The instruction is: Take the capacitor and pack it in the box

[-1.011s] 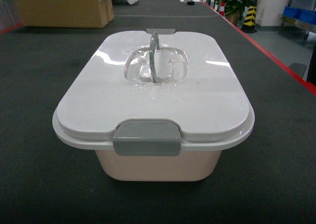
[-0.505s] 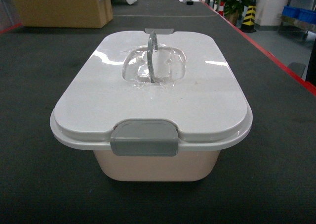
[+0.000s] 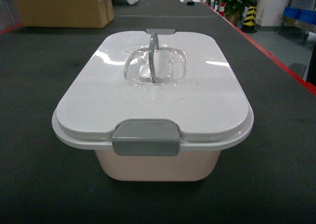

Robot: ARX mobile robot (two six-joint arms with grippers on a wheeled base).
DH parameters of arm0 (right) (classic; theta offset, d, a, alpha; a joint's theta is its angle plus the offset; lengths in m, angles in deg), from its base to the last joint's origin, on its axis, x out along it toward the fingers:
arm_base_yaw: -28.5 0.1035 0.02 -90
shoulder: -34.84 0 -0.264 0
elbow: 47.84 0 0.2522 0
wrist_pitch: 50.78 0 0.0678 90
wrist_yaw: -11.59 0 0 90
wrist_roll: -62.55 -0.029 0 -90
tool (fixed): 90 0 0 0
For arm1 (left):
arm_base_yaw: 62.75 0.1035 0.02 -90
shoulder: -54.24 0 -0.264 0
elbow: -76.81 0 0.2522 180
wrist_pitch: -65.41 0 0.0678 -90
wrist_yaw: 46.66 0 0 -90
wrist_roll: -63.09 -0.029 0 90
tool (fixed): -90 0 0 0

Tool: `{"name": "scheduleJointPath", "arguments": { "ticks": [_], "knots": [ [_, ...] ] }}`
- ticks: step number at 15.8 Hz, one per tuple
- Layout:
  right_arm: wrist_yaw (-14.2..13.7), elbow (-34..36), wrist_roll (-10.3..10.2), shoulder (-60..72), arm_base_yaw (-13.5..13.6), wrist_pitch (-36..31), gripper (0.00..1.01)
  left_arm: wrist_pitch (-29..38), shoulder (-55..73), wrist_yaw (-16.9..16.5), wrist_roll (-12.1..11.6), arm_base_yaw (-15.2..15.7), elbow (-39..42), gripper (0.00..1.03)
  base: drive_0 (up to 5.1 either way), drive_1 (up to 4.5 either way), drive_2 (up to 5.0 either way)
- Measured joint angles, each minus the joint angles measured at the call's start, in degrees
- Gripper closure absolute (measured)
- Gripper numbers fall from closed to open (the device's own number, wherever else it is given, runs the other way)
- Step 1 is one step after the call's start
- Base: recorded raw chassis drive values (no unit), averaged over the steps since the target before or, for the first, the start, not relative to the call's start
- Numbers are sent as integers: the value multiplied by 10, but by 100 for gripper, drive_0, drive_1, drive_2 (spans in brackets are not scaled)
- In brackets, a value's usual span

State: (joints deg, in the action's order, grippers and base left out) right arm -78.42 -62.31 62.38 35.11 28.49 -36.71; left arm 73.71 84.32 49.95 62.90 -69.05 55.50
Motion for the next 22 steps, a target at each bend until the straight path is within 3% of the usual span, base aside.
{"name": "scheduleJointPath", "arguments": {
  "ticks": [1, 2, 4, 12, 13, 15, 20, 22],
  "knots": [
    [0, 0, 0, 0, 0, 0, 3, -6, -12, -10, 0, 7, 8, 101, 0, 0, 0],
    [0, 0, 0, 0, 0, 0, 3, -12, -26, -48, 0, 35, 14, 101, 0, 0, 0],
    [0, 0, 0, 0, 0, 0, 3, -21, -47, -56, 1, 67, 24, 101, 0, 0, 0],
    [0, 0, 0, 0, 0, 0, 3, -76, -136, -66, 1, 62, 54, 101, 0, 0, 0],
    [0, 0, 0, 0, 0, 0, 3, -56, -141, -66, 1, 62, 66, 101, 0, 0, 0],
    [0, 0, 0, 0, 0, 0, 3, -101, -182, -66, 1, 62, 68, 101, 0, 0, 0],
    [0, 0, 0, 0, 0, 0, 3, -121, -202, -66, 1, 62, 68, 101, 0, 0, 0],
    [0, 0, 0, 0, 0, 0, 3, -227, -292, -66, 1, 62, 68, 101, 0, 0, 0]
  ]
}}
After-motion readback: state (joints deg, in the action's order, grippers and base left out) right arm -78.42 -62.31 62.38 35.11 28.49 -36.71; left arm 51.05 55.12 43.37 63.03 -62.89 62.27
